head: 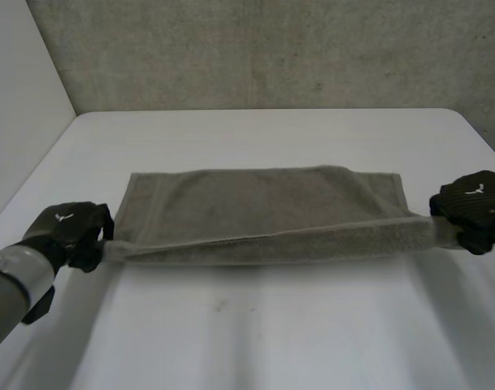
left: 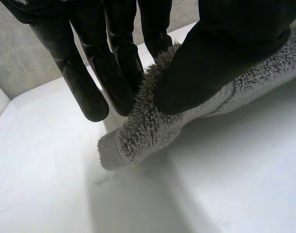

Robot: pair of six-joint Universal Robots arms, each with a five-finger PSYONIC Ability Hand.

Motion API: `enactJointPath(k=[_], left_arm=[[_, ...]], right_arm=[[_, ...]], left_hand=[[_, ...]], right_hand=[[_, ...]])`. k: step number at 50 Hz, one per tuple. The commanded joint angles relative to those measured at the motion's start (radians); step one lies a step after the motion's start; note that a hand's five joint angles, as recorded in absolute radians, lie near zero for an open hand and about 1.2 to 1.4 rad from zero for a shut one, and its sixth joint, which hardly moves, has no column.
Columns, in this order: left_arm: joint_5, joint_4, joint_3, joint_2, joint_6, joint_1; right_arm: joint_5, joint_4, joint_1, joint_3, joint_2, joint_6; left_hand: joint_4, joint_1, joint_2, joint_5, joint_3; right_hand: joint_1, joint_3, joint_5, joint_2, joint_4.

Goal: Fold the towel.

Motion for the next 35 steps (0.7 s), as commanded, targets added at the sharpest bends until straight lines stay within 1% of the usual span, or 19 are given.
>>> enactJointPath(k=[1, 3, 7, 9, 10, 11, 12, 13, 14, 15, 16, 19, 20, 21, 22, 24, 28, 30, 35], left_arm=[[0.004, -0.153, -0.050, 0.231, -0.002, 0.012], [0.004, -0.158, -0.052, 0.258, -0.002, 0.010], [0.004, -0.138, -0.039, 0.249, -0.002, 0.016], [0.004, -0.115, -0.029, 0.223, -0.002, 0.016], [0.004, -0.084, -0.016, 0.177, 0.002, 0.016], [0.004, -0.043, 0.009, 0.115, 0.006, 0.015], [0.004, -0.043, 0.010, 0.114, 0.006, 0.015], [0.004, -0.003, 0.042, 0.058, 0.014, 0.015], [0.006, 0.034, 0.074, 0.003, 0.023, 0.013], [0.006, 0.034, 0.074, 0.002, 0.023, 0.013], [0.006, 0.070, 0.112, -0.053, 0.031, 0.006], [0.007, 0.129, 0.206, -0.172, 0.035, -0.007], [0.007, 0.129, 0.206, -0.173, 0.035, -0.007], [0.006, 0.149, 0.252, -0.232, 0.035, -0.016], [0.006, 0.166, 0.302, -0.292, 0.037, -0.028], [0.004, 0.177, 0.347, -0.341, 0.035, -0.036], [0.000, 0.189, 0.479, -0.485, 0.037, -0.048], [-0.005, 0.189, 0.523, -0.525, 0.034, -0.054], [-0.011, 0.189, 0.623, -0.617, 0.032, -0.068]], right_arm=[[-0.032, 0.065, -0.049, 0.041, -0.155, -0.057], [-0.044, 0.063, -0.058, 0.046, -0.158, -0.057], [-0.112, 0.020, -0.078, 0.056, -0.148, -0.052], [-0.129, -0.020, -0.078, 0.061, -0.121, -0.048], [-0.133, -0.073, -0.073, 0.061, -0.065, -0.040], [-0.133, -0.073, -0.073, 0.061, -0.065, -0.040], [-0.127, -0.136, -0.067, 0.055, 0.002, -0.031], [-0.108, -0.193, -0.067, 0.041, 0.065, -0.023], [-0.107, -0.193, -0.067, 0.041, 0.066, -0.023], [-0.077, -0.243, -0.066, 0.023, 0.113, -0.014], [-0.037, -0.286, -0.059, -0.006, 0.154, 0.000], [0.002, -0.320, -0.044, -0.034, 0.195, 0.021], [0.030, -0.360, -0.015, -0.069, 0.255, 0.047], [0.053, -0.400, 0.014, -0.107, 0.306, 0.069], [0.054, -0.400, 0.014, -0.108, 0.307, 0.069], [0.075, -0.467, 0.037, -0.169, 0.384, 0.099], [0.083, -0.527, 0.046, -0.215, 0.446, 0.126], [0.084, -0.592, 0.066, -0.261, 0.497, 0.149], [0.098, -0.647, 0.095, -0.312, 0.550, 0.159]], left_hand=[[0.179, 0.230, 0.179, 0.196, 0.179], [0.179, 0.230, 0.179, 0.196, 0.179], [0.179, 0.230, 0.179, 0.196, 0.179], [0.179, 0.230, 0.179, 0.196, 0.179], [0.179, 0.230, 0.179, 0.196, 0.179], [0.179, 0.230, 0.179, 0.196, 0.179], [0.179, 0.230, 0.179, 0.196, 0.179], [0.179, 0.230, 0.179, 0.196, 0.179], [0.179, 0.230, 0.179, 0.196, 0.179], [0.179, 0.230, 0.179, 0.196, 0.179], [0.179, 0.230, 0.179, 0.196, 0.179], [0.179, 0.230, 0.179, 0.196, 0.179], [0.179, 0.230, 0.179, 0.196, 0.179], [0.179, 0.230, 0.179, 0.196, 0.179], [0.179, 0.230, 0.179, 0.196, 0.179], [0.179, 0.230, 0.179, 0.196, 0.179], [0.179, 0.230, 0.179, 0.196, 0.179], [0.179, 0.230, 0.179, 0.196, 0.179], [0.179, 0.230, 0.179, 0.196, 0.179]], right_hand=[[0.005, 0.181, 0.188, 0.182, 0.179], [0.005, 0.181, 0.188, 0.182, 0.179], [0.005, 0.181, 0.188, 0.182, 0.179], [0.005, 0.181, 0.188, 0.182, 0.179], [0.005, 0.181, 0.188, 0.182, 0.179], [0.005, 0.181, 0.188, 0.182, 0.179], [0.005, 0.181, 0.188, 0.182, 0.179], [0.005, 0.181, 0.188, 0.182, 0.179], [0.005, 0.181, 0.188, 0.182, 0.179], [0.005, 0.181, 0.188, 0.182, 0.179], [0.005, 0.181, 0.188, 0.182, 0.179], [0.005, 0.181, 0.188, 0.182, 0.179], [0.005, 0.181, 0.188, 0.182, 0.179], [0.005, 0.181, 0.188, 0.182, 0.179], [0.005, 0.181, 0.188, 0.182, 0.179], [0.005, 0.181, 0.188, 0.182, 0.179], [0.005, 0.181, 0.188, 0.182, 0.179], [0.005, 0.181, 0.188, 0.182, 0.179], [0.005, 0.181, 0.188, 0.182, 0.179]])
